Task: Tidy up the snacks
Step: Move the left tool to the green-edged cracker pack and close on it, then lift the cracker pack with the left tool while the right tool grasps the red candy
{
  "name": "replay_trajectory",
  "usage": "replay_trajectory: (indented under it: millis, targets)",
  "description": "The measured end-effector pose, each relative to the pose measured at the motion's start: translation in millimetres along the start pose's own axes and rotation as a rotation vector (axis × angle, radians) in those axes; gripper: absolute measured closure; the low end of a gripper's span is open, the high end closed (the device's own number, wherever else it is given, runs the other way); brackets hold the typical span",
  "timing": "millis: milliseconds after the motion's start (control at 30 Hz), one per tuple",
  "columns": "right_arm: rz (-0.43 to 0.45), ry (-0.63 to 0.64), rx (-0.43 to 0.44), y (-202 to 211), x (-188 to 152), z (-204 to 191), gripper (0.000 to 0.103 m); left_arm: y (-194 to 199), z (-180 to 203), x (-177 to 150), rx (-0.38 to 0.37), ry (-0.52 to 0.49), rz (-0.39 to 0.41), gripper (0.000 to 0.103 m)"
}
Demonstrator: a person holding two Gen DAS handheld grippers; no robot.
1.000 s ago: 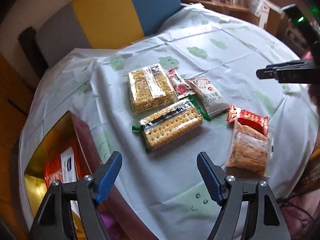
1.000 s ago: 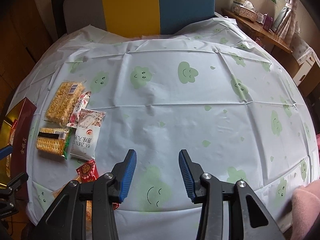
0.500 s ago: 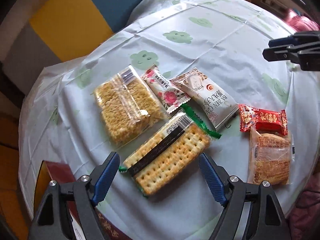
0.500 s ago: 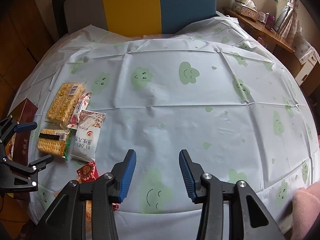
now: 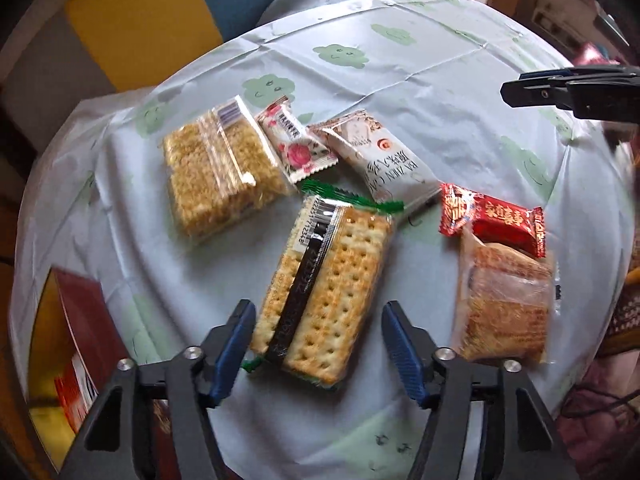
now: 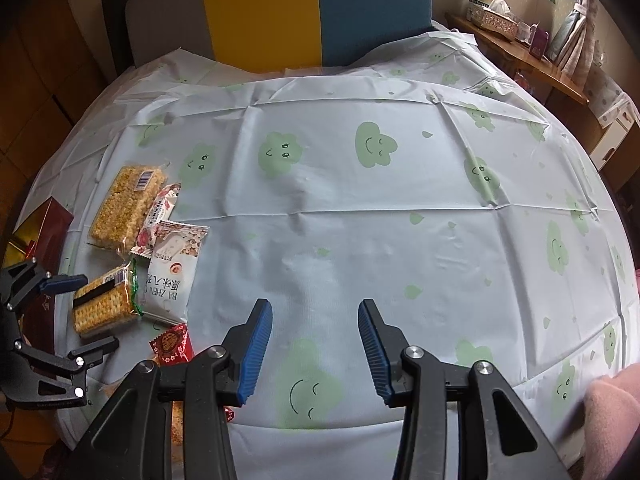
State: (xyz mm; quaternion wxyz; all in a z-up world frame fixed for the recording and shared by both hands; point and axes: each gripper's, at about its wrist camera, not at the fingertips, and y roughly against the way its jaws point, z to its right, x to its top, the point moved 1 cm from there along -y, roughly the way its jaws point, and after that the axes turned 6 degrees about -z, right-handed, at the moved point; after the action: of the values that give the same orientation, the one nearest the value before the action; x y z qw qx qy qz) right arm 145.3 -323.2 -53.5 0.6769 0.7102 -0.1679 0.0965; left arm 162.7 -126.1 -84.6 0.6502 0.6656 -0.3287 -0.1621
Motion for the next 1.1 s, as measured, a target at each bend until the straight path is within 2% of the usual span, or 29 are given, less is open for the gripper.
replay_trajectory:
  millis: [100,500,600,733,867,967,1100]
  targets:
    - [0.0,-0.004,-0.003,0.2,-0.1,0.6,0.058,5.1,3.8,-14.5,-0.02,0.088,-0.001,0.053]
    - [0.001,-0.022,-0.02,0.2,-0.9,2.7,0.058,18.1,31.9,-71.2,0.01,0.275,0.066,0.053]
    - [0.004,-0.014,0.0,1.3,-1.6,-0.4,0.058,21.5,36.6,-78.7,0.023,0.278,0.096,0.052]
    - [0.004,0.025,0.049,1.8,-2.3,-9.6,0.058,17.8,31.7,-72.3,0.02,0.272,0.111,0.048]
    - [-0.02,0.074,0.09,-2.6,-4.0,-21.1,0.058,11.3,25.9,-64.8,0.053,0.28,0.146,0.035]
    - [-0.036,0.132,0.147,-4.1,-7.0,-34.7,0.058,9.2,21.1,-67.9,0.02,0.309,0.192,0.037]
    - [-0.04,0.206,0.133,-6.5,-13.5,-51.1,0.058,11.2,27.7,-77.4,0.04,0.295,0.258,0.045]
